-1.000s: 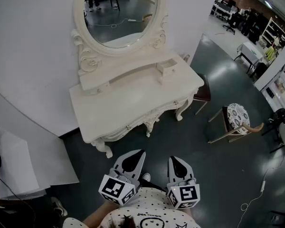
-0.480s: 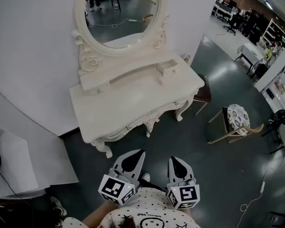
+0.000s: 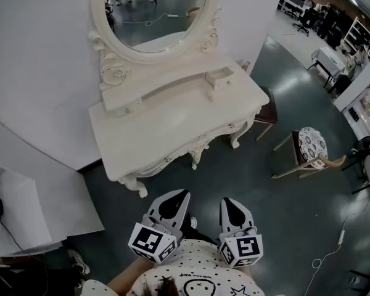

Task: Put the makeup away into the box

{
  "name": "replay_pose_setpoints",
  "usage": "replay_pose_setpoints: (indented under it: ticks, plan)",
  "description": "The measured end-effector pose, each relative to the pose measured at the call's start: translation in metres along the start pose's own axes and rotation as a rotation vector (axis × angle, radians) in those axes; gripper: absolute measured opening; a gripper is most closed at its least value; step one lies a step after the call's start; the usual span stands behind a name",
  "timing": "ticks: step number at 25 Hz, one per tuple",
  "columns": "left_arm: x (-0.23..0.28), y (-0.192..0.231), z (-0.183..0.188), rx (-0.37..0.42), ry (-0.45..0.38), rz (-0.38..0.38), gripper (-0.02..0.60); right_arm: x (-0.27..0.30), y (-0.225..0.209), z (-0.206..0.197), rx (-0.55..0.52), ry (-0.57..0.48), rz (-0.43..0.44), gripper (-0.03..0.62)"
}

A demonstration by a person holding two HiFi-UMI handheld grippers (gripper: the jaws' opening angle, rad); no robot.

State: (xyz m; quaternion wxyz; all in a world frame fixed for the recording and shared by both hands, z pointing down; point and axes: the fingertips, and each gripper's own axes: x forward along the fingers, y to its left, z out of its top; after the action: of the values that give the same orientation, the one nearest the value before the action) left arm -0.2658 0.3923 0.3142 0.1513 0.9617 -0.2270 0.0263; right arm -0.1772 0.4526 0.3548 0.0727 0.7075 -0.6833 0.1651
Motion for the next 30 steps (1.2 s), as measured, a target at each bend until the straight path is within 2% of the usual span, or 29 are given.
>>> replay_pose_setpoints:
  ticks: [8,13,18,26,30]
  plan:
    - [0.034,0.044,0.012,-0.028,0.011,0.003,-0.005,0.044,-0.019,0.017,0.004,0.02,-0.042,0.008]
    - [0.068,0.069,0.038,-0.01,0.003,-0.023,-0.005,0.079,-0.031,0.049,-0.002,0.0,-0.062,0.008]
    - [0.093,0.089,0.046,-0.001,-0.003,-0.042,-0.005,0.104,-0.041,0.055,0.024,-0.017,-0.096,0.008]
    - [0.122,0.104,0.046,-0.012,0.011,-0.009,-0.005,0.132,-0.063,0.059,0.029,0.004,-0.085,0.008]
    - [0.152,0.103,0.047,-0.022,0.006,0.019,-0.005,0.147,-0.089,0.064,0.01,0.016,-0.04,0.008]
